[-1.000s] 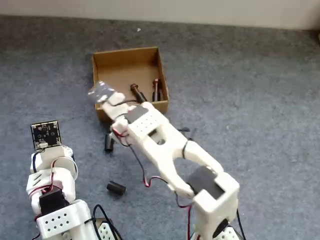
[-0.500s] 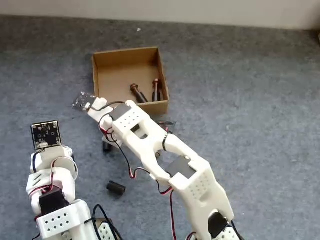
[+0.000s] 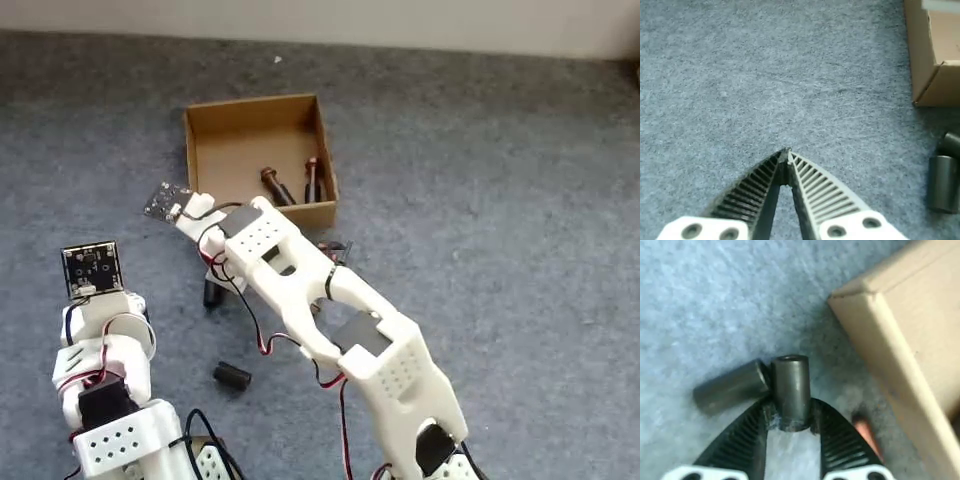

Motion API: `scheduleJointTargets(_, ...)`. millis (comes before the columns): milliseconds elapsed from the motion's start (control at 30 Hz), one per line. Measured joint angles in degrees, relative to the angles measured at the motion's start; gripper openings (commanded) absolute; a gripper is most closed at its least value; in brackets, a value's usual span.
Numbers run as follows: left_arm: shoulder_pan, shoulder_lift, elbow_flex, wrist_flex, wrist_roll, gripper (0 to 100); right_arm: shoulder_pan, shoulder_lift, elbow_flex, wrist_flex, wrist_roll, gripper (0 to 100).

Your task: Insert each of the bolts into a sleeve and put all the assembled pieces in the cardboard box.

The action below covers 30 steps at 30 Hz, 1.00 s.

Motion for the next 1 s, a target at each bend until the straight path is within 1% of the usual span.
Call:
scheduleJointTargets(133, 0.00, 0.00, 0.00, 0.00, 0.00, 2, -0.09, -7.30, 2.90, 5.63, -2.64, 0.5)
scheduleJointTargets(300, 0.00, 0.00, 0.00, 0.00, 0.00, 2, -0.09, -18.20, 10.11, 11.25, -6.51, 0.5)
scheduleJointTargets(567, 0.00, 0.00, 0.00, 0.00, 0.00, 2, 0.35, -40.26, 33.14, 12.31, -7.82, 0.5)
scheduleJointTargets(667, 0.00, 0.00, 0.00, 0.00, 0.00, 2, 3.08, -47.65, 40.35, 12.31, -7.91, 0.5)
scheduleJointTargets(800, 1.41, 0.00, 0.00, 0.00, 0.00, 2, 8.79, -54.24, 46.68, 12.31, -8.26, 0.5)
scheduleJointTargets(1000, 7.12, 0.00, 0.00, 0.00, -0.18, 2, 17.32, -58.55, 52.31, 12.40, -15.03, 0.5)
